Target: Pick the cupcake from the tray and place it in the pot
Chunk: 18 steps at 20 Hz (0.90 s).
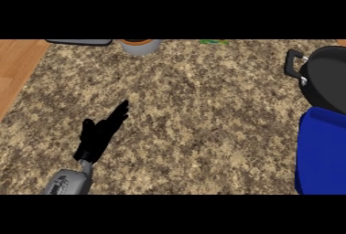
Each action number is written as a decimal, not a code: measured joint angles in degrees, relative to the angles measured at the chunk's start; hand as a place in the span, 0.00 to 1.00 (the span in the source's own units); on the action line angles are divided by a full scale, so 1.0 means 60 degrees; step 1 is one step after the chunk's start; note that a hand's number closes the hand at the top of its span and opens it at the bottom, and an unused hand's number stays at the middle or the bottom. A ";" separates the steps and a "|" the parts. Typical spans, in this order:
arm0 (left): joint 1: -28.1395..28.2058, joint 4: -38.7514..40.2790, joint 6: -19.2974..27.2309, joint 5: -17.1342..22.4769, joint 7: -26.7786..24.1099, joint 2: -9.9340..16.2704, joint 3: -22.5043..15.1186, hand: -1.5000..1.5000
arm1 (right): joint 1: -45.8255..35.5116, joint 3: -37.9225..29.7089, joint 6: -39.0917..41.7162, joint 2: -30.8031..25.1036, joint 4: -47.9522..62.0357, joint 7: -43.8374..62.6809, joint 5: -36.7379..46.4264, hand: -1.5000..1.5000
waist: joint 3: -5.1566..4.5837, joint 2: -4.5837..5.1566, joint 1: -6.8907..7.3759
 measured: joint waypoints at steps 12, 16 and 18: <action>-0.0166 0.0063 -0.0125 0.0026 0.0047 0.0024 0.0107 0.50 | -0.1617 0.2190 -0.2852 0.1424 0.0817 0.1508 0.3156 1.00 | -0.0019 0.0026 0.0027; -0.0135 0.0068 -0.0126 -0.0020 -0.0006 -0.0037 0.0051 0.50 | -0.2067 0.2876 -0.2212 0.1845 0.1570 0.2611 0.3976 0.00 | -0.0022 0.0048 0.0088; -0.0141 0.0037 -0.0118 -0.0005 0.0045 -0.0079 0.0044 0.50 | -0.2275 0.3147 -0.1846 0.2011 0.1936 0.3083 0.4307 0.00 | -0.0020 0.0056 0.0093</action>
